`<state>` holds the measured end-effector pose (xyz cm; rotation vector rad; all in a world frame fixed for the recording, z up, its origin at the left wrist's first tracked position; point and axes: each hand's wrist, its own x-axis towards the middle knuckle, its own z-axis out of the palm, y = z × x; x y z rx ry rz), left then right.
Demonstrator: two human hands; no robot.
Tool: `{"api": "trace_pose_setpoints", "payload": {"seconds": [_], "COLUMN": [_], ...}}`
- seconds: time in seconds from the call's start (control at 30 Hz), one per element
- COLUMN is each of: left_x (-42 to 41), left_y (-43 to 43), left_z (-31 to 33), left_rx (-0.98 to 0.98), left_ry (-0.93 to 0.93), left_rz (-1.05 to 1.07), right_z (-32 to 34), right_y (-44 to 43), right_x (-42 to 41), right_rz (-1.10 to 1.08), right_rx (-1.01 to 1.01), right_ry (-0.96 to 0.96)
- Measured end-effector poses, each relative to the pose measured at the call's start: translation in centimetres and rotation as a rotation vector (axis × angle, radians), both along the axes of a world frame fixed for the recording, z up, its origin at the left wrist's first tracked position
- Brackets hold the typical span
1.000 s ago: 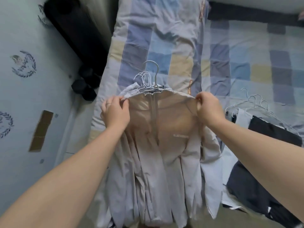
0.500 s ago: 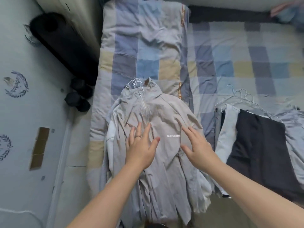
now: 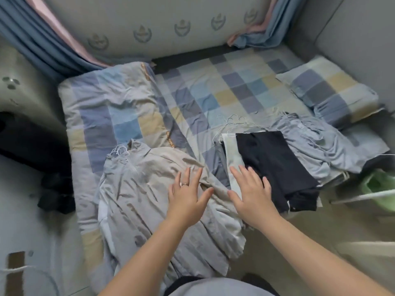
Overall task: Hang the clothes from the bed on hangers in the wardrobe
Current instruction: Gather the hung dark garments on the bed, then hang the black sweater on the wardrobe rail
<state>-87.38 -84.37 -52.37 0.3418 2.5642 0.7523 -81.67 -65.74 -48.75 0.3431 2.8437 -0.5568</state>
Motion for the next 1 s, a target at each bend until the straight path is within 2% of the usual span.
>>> {"api": "trace_pose_setpoints", "payload": {"seconds": [0.23, 0.57, 0.7, 1.0], "left_x": [7.1, 23.5, 29.6, 44.0], "left_y": [13.3, 35.6, 43.6, 59.6], "left_z": [3.4, 6.0, 6.7, 7.8], "left_rx": [-0.048, -0.019, -0.012, 0.069], "left_ry": [0.103, 0.19, 0.251, 0.251], "left_rz": [-0.295, -0.786, -1.031, -1.636], "right_z": [1.3, 2.8, 3.1, 3.3], "right_y": [10.9, 26.5, 30.4, 34.9], "right_x": [13.2, 35.7, 43.4, 57.3], "right_rz": [-0.285, -0.75, -0.945, -1.48], "right_rx": [-0.04, -0.003, 0.023, 0.064], "right_ry": [0.061, 0.08, 0.112, 0.149]}}
